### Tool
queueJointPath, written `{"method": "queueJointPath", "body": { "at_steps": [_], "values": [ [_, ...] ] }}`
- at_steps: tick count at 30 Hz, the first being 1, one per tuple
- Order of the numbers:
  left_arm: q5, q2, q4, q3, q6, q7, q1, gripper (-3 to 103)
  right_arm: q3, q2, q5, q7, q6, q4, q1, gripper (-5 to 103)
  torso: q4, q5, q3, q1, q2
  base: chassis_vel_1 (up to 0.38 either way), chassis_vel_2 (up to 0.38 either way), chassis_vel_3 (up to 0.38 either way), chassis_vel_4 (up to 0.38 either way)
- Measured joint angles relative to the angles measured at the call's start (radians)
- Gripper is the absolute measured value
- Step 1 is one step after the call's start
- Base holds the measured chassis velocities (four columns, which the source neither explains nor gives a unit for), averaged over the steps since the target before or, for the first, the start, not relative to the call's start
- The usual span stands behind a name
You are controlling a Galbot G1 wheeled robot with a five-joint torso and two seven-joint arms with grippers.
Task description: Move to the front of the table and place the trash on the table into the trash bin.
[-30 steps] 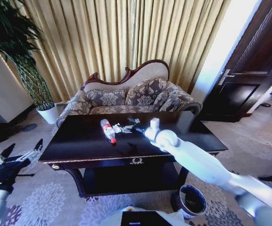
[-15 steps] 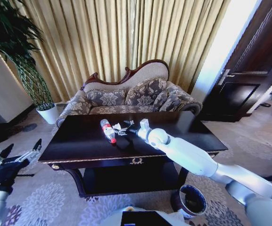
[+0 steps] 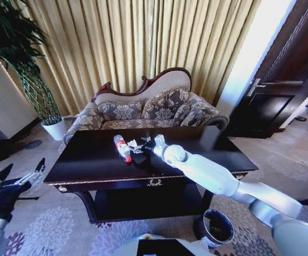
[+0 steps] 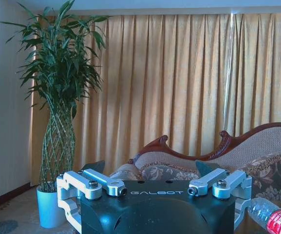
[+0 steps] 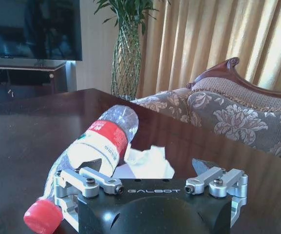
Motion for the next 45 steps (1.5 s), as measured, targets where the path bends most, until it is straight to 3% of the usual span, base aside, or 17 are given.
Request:
{"method": "queueJointPath", "body": {
  "at_steps": [25, 27, 32, 34, 35, 38, 40, 43, 45],
  "values": [
    [-0.011, 0.003, 0.0, -0.002, -0.029, 0.025, -0.002, 100, -0.013, 0.034, -0.021, 0.013, 0.031, -0.031, -0.009, 101, 0.0, -0.0001, 0.0, 0.0, 0.0, 0.0, 0.0, 0.0, 0.0],
    [-0.011, 0.002, 0.0, -0.002, -0.033, 0.023, -0.001, 100, -0.015, 0.036, -0.023, 0.018, 0.035, -0.032, -0.009, 97, 0.0, 0.0, 0.0, 0.0, 0.0, 0.0, 0.0, 0.0, 0.0],
    [-0.012, 0.0, 0.0, -0.004, -0.044, 0.02, 0.001, 100, -0.014, 0.03, -0.027, 0.025, 0.039, -0.028, -0.01, 71, 0.0, 0.0, 0.0, 0.0, 0.0, 0.0, 0.0, 0.0, 0.0],
    [-0.012, -0.001, 0.0, -0.004, -0.044, 0.02, 0.001, 100, -0.014, 0.029, -0.027, 0.026, 0.039, -0.027, -0.011, 71, 0.0, 0.0, 0.0, 0.0, 0.0, 0.0, 0.0, 0.0, 0.0],
    [-0.012, -0.002, 0.0, -0.004, -0.047, 0.021, 0.0, 100, -0.008, 0.024, -0.028, 0.027, 0.04, -0.023, -0.015, 60, 0.0, 0.0, 0.0, 0.0, 0.0, 0.0, 0.0, 0.0, 0.0],
    [-0.012, -0.002, 0.0, -0.003, -0.049, 0.022, 0.0, 100, -0.004, 0.019, -0.03, 0.028, 0.04, -0.018, -0.021, 54, 0.0, 0.0, 0.0, 0.0, 0.0, 0.0, 0.0, 0.0, 0.0],
    [-0.012, -0.002, 0.0, -0.003, -0.05, 0.024, 0.0, 100, -0.001, 0.013, -0.035, 0.029, 0.04, -0.014, -0.024, 44, -0.0001, 0.0, 0.0, 0.0, 0.0, 0.0, 0.0, 0.0, 0.0],
    [-0.012, -0.003, 0.0, -0.002, -0.052, 0.025, 0.0, 100, 0.0, 0.01, -0.036, 0.029, 0.041, -0.012, -0.025, 38, -0.0001, 0.0, 0.0, 0.0, 0.0, 0.0, 0.0, 0.0, 0.0],
    [-0.012, -0.004, 0.0, -0.002, -0.053, 0.027, 0.001, 100, 0.003, 0.008, -0.037, 0.029, 0.041, -0.011, -0.025, 27, 0.0, 0.0, 0.0, 0.0, 0.0, 0.0, 0.0, 0.0, 0.0]
  ]
}}
